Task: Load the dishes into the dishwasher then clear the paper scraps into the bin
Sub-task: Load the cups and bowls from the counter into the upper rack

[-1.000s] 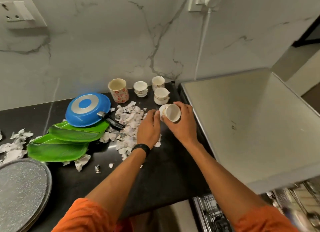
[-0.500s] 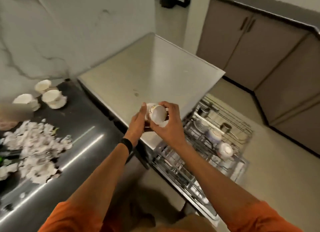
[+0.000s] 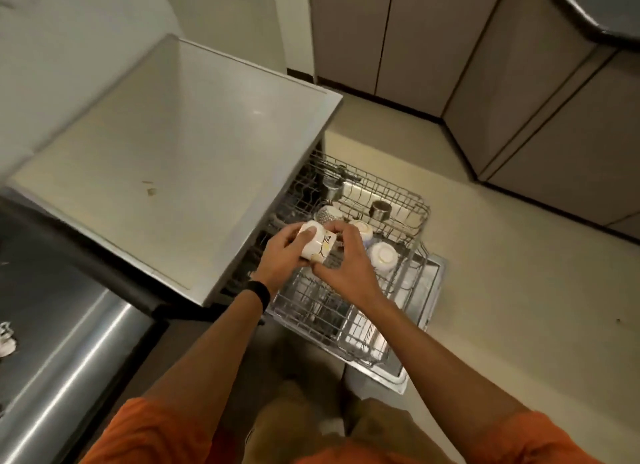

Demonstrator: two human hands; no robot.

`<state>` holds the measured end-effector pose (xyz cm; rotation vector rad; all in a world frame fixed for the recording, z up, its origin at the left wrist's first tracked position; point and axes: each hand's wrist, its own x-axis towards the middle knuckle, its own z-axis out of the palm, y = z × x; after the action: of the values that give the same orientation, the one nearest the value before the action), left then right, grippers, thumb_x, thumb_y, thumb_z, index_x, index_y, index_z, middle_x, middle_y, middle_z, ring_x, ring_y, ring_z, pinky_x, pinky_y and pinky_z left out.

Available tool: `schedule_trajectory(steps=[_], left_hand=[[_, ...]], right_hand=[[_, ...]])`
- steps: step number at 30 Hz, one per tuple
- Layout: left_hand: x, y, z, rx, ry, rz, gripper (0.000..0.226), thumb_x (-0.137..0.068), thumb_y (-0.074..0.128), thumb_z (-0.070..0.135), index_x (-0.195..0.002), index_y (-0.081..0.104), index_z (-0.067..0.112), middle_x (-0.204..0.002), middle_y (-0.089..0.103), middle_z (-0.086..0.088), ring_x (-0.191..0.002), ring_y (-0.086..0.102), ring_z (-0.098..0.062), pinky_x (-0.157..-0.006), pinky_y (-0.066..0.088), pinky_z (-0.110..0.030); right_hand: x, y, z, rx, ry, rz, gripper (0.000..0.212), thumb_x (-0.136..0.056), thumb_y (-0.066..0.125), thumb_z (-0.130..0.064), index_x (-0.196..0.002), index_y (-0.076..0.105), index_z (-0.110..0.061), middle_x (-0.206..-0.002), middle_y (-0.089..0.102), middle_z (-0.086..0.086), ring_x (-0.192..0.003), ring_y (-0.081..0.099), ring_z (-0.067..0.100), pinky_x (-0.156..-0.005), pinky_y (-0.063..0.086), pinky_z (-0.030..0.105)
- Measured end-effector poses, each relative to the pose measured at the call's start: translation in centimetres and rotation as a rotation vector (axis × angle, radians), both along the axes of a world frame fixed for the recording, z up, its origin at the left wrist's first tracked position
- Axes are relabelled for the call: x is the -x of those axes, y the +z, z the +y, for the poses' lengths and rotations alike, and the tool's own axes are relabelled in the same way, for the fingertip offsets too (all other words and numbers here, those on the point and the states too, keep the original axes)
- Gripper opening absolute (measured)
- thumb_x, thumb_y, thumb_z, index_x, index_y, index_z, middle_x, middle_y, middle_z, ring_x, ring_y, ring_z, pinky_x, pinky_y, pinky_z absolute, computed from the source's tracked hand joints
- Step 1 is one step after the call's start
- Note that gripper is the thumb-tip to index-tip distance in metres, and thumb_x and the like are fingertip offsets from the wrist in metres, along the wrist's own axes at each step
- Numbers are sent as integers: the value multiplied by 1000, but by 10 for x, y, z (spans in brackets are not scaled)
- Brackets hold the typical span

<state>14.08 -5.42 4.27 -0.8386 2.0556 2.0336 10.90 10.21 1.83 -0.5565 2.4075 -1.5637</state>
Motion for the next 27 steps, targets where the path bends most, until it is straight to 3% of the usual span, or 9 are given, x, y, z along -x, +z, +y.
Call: schedule_trajectory(steps=[5, 7, 9, 12, 16, 17, 21, 24, 27], left_hand=[[26, -35, 12, 271, -182, -3, 59, -78, 81, 53, -127, 61, 28, -116, 69, 7, -104, 67, -10, -88, 55, -28], [39, -46, 15, 294, -207, 15, 64, -72, 81, 61, -125, 62, 30, -119, 67, 7, -107, 65, -9, -90, 55, -28], [56, -56, 15, 247, -200, 18, 57, -79, 75, 62, -125, 64, 31, -124, 65, 4, -111, 64, -13, -93, 57, -36], [77, -72, 14, 101, -164, 1, 29, -98, 64, 38, -126, 64, 27, -128, 64, -4, -115, 64, -21, -87, 61, -42], [85, -106, 11, -14, -87, -91, 30, -98, 67, 16, -127, 65, 12, -126, 66, -12, -114, 66, -27, -79, 62, -32], [85, -117, 10, -27, -69, -114, 30, -97, 67, 14, -127, 66, 10, -124, 67, -13, -114, 67, -28, -81, 62, -34], [85, -162, 9, 8, -8, -212, 30, -95, 70, 14, -124, 68, 8, -120, 70, -15, -110, 68, -31, -90, 60, -49], [85, -195, 10, 29, -23, -260, 21, -94, 71, 16, -115, 70, 18, -115, 71, -11, -109, 67, -31, -95, 56, -55], [85, -223, 13, 102, -38, -307, 27, -93, 73, 14, -119, 70, 12, -113, 69, -8, -110, 66, -30, -97, 55, -51]], right_hand=[[31, -23, 29, -128, 92, -64, 77, -77, 83, -32, -144, 45, -29, -140, 53, -4, -127, 50, 15, -104, 48, 46], [48, -28, 34, -175, 108, -85, 79, -78, 86, -28, -146, 47, -28, -139, 55, -2, -124, 52, 15, -103, 47, 45], [68, -35, 37, -190, 124, -101, 80, -78, 87, -25, -147, 47, -29, -140, 55, -2, -124, 54, 16, -104, 49, 44], [91, -48, 43, -158, 107, -195, 80, -76, 87, -15, -145, 49, -30, -145, 54, -6, -125, 58, 16, -100, 55, 40], [102, -76, 37, -209, 116, -266, 78, -79, 83, -4, -145, 47, -26, -146, 54, -3, -127, 56, 18, -86, 52, 12], [102, -86, 33, -225, 123, -290, 78, -79, 82, -2, -145, 46, -23, -145, 54, 0, -128, 55, 20, -87, 52, 14], [98, -123, 19, -271, 123, -381, 74, -81, 78, 1, -146, 48, -18, -143, 55, 6, -131, 54, 25, -104, 52, 44], [99, -150, 15, -321, 129, -416, 66, -85, 72, 5, -144, 52, -16, -139, 61, 7, -129, 57, 25, -108, 49, 45], [101, -172, 17, -379, 129, -493, 63, -89, 61, 10, -146, 52, -13, -143, 59, 8, -131, 56, 25, -111, 46, 45]])
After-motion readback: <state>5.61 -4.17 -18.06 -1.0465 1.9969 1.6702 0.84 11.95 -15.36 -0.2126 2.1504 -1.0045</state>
